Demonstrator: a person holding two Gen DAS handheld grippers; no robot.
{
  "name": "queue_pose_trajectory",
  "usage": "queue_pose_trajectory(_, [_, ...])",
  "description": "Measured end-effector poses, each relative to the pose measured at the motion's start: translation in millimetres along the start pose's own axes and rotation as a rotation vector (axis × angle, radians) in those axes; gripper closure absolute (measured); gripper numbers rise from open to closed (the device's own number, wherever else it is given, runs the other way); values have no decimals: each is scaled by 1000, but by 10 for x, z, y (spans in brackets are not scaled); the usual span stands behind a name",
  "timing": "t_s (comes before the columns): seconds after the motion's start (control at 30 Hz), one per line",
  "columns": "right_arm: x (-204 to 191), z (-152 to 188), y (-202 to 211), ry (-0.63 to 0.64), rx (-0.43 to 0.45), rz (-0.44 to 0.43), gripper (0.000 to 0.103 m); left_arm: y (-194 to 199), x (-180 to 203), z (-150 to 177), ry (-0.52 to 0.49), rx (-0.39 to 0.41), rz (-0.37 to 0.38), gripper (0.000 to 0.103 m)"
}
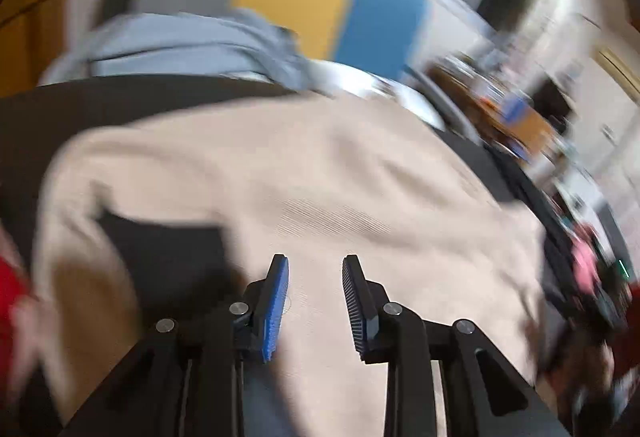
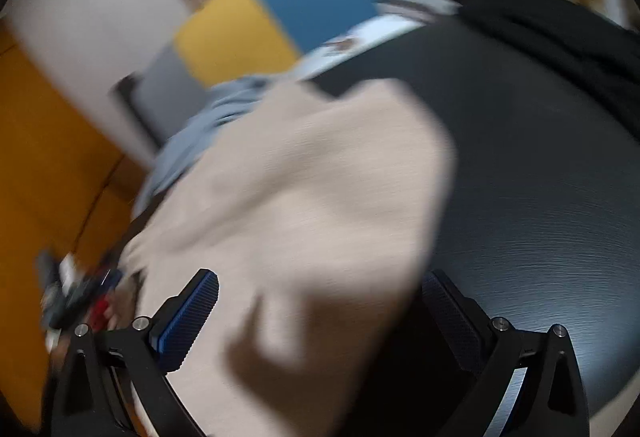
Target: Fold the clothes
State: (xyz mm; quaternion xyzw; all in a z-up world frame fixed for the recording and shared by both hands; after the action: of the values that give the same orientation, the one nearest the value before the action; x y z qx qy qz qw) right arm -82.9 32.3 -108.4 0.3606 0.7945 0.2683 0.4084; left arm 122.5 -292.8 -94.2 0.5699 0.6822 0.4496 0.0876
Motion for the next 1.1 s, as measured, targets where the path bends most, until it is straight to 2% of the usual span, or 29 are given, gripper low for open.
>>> queue_pose_trajectory(0.1, [144, -122, -177, -81, -9, -9, 0, -181, 418, 224, -58, -64, 76, 75])
queue_pose_trajectory(0.17, [158, -197, -312, -112, -12, -7, 0, -253, 562, 419, -51, -121, 114, 74])
queue_pose_trajectory(0.23, [113, -297, -403, -164, -16, -29, 0, -361, 583, 561, -45, -169, 115, 74])
queue_pose_trajectory(0.3, [-92, -423, -404, -233, 18, -170, 0, -360, 562, 697, -43, -194, 95, 75])
queue_pose_trajectory(0.37, [-489, -558, -279, -171, 82, -254, 0, -266, 482, 804, -21, -210, 81, 75])
queue_pose_trajectory(0.4, [-781, -547, -244, -90, 98, -303, 0, -228, 420, 839, 13, -215, 94, 78])
queue_pose_trajectory(0.5, [-1799, -256, -201, 187, 23, -470, 0, -42, 234, 879, 154, -201, 186, 82])
queue_pose_trajectory(0.6, [-2580, 382, -367, 312, -194, -660, 0, 146, 96, 883, 226, -166, 183, 81])
queue_pose_trajectory(0.7, [-2849, 882, -476, 389, -296, -677, 0, 366, -44, 939, 232, -144, 135, 77])
queue_pose_trajectory(0.8, [-2685, 1085, -339, 390, -310, -651, 0, 495, -124, 1008, 245, -132, 109, 76])
queue_pose_trajectory(0.93, [-2101, 826, 26, 311, -189, -585, 0, 466, -83, 1023, 253, -117, 103, 76])
queue_pose_trajectory(1.03, [-1596, 425, 253, 258, -38, -485, 0, 329, 71, 866, 198, -119, 128, 75])
queue_pose_trajectory(1.1, [-1309, 235, 256, 252, 28, -357, 0, 229, 167, 892, 174, -147, 135, 75])
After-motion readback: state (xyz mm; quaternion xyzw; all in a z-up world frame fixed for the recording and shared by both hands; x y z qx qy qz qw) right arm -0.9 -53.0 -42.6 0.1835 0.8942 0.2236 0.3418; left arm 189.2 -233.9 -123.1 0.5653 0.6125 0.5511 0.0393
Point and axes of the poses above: each gripper's, at about its wrist camera, not at the fingertips, and y roughly against the way its jaws point, x to its right, z to its underside, the point moved 8 cm from there along -y, roughly the way its jaws point, and after that the axes turned 4 degrees about z, right-handed, at the moved point
